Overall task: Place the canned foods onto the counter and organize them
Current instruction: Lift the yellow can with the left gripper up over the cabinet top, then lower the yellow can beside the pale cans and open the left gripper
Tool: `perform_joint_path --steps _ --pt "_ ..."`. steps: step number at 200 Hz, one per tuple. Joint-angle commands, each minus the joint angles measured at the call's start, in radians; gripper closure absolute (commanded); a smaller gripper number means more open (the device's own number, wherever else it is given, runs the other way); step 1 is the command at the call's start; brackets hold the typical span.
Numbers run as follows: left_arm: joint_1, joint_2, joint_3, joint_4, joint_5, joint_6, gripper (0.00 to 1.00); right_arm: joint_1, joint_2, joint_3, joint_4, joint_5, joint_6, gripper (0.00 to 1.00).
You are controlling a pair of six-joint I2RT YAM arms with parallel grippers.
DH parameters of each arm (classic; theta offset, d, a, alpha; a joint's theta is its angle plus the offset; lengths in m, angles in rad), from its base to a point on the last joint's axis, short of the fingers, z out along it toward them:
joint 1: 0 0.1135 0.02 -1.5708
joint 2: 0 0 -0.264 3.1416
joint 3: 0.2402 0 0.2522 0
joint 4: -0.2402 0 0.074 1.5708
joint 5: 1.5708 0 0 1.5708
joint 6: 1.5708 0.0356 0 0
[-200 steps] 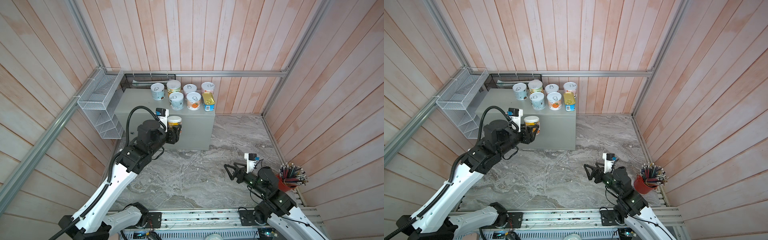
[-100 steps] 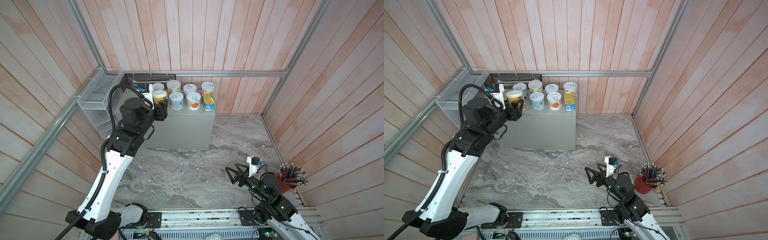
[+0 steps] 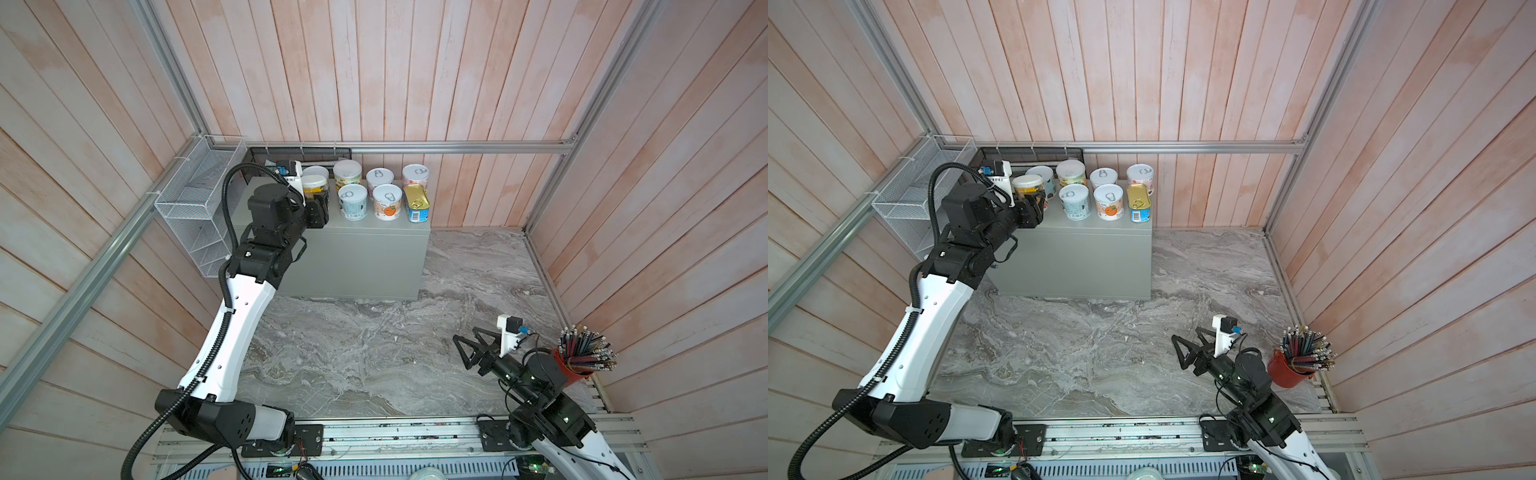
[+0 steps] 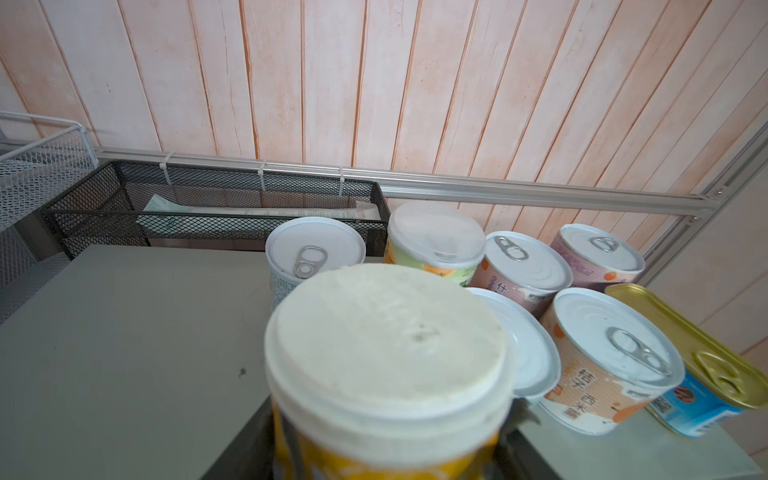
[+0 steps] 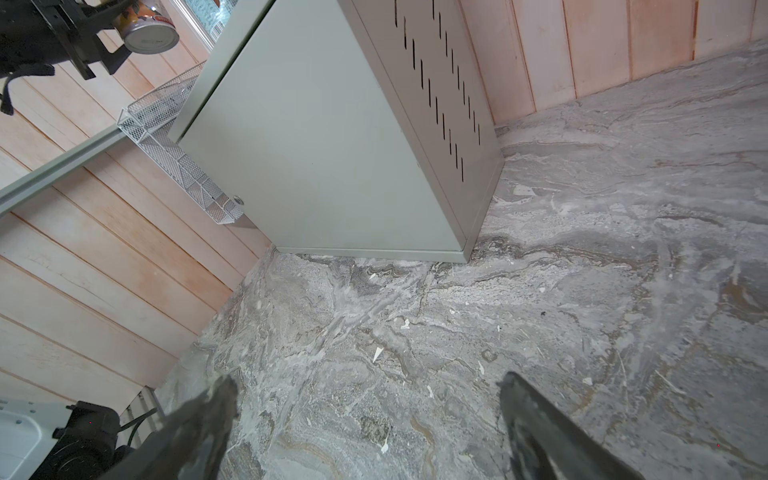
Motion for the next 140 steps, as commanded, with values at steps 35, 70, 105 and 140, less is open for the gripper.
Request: perform_joint_path --steps 35,70,105,140 --pt "0.041 0.012 -0.068 0.212 0.05 0.03 0.44 0.005 -0.011 -0.008 -0.02 0.027 0.012 0.02" --pt "0.05 0.002 -0.144 0.314 0.038 0.034 0.44 0.006 -0.011 -0.023 -0.016 0.022 0.021 0.02" --pt "0.05 0.007 -0.202 0.38 0.061 0.042 0.43 0.005 -0.01 -0.023 -0.018 0.022 0.019 0.02" --pt "0.05 0.012 -0.253 0.428 0.068 0.042 0.41 0.004 -0.011 -0.028 -0.016 0.005 0.017 0.02"
